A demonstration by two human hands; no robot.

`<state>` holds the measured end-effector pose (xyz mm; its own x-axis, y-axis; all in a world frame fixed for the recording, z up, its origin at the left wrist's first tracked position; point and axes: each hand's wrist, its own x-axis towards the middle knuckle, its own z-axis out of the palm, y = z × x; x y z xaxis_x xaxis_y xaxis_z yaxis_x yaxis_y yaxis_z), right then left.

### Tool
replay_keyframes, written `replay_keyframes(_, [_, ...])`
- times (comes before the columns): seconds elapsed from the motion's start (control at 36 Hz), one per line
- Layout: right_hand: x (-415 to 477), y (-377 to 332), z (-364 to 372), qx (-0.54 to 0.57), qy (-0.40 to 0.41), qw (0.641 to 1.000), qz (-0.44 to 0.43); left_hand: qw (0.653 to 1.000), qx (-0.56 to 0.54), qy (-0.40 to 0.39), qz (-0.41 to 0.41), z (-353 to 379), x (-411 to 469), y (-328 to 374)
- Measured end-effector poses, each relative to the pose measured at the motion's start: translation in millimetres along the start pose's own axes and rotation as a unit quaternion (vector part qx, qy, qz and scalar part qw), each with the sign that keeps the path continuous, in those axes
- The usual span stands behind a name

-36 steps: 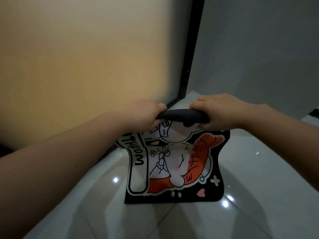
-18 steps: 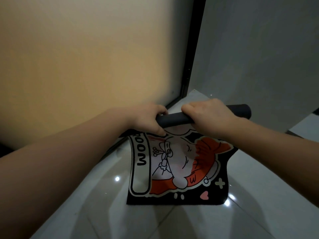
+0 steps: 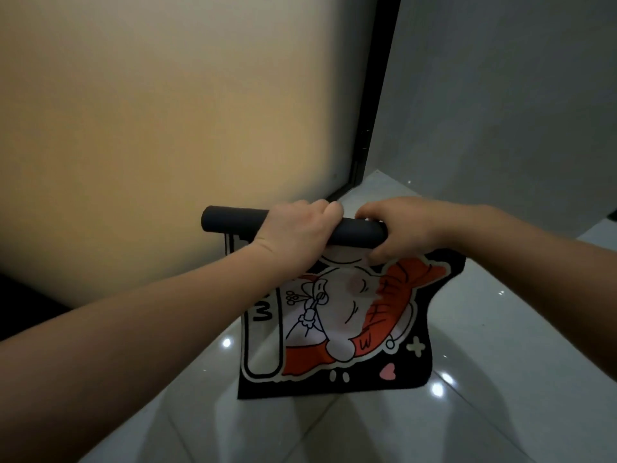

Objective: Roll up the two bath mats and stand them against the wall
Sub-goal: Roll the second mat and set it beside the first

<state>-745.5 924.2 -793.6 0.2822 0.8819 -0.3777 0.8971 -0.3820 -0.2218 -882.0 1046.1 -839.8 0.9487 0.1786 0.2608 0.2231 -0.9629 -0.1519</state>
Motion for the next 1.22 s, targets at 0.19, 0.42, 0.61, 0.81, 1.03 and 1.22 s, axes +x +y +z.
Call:
replay_keyframes(0.19, [9.7,4.5,18.4,-0.028,0.038,0.999,-0.012,0.998,-0.035,-0.049,0.026,-3.9,5.0,4.3])
replay_keyframes(0.42, [6.3,19.3,50.8,-0.207,0.301,0.924,-0.117,0.94,-0.222,-0.249,-0.075,-2.0,11.3,-3.9])
replay_keyframes(0.61, [2.4,19.2,54.6,-0.179,0.228,0.953,-0.094,0.989,-0.073,-0.126,0.009,14.0,-1.5,3.0])
replay_keyframes(0.81, [4.0,12.3,32.7,0.067,-0.041,0.997,0.022,0.999,-0.011,0.012,0.044,20.9,-7.8,14.6])
replay_keyframes(1.03, [2.2,16.6,54.4,-0.142,0.119,0.981,-0.051,0.972,-0.122,-0.2,0.004,8.9,4.0,15.7])
replay_keyframes(1.22, [-0.5,23.6,72.3,-0.219,0.264,0.93,-0.131,0.892,-0.295,-0.334,-0.07,13.0,6.4,13.0])
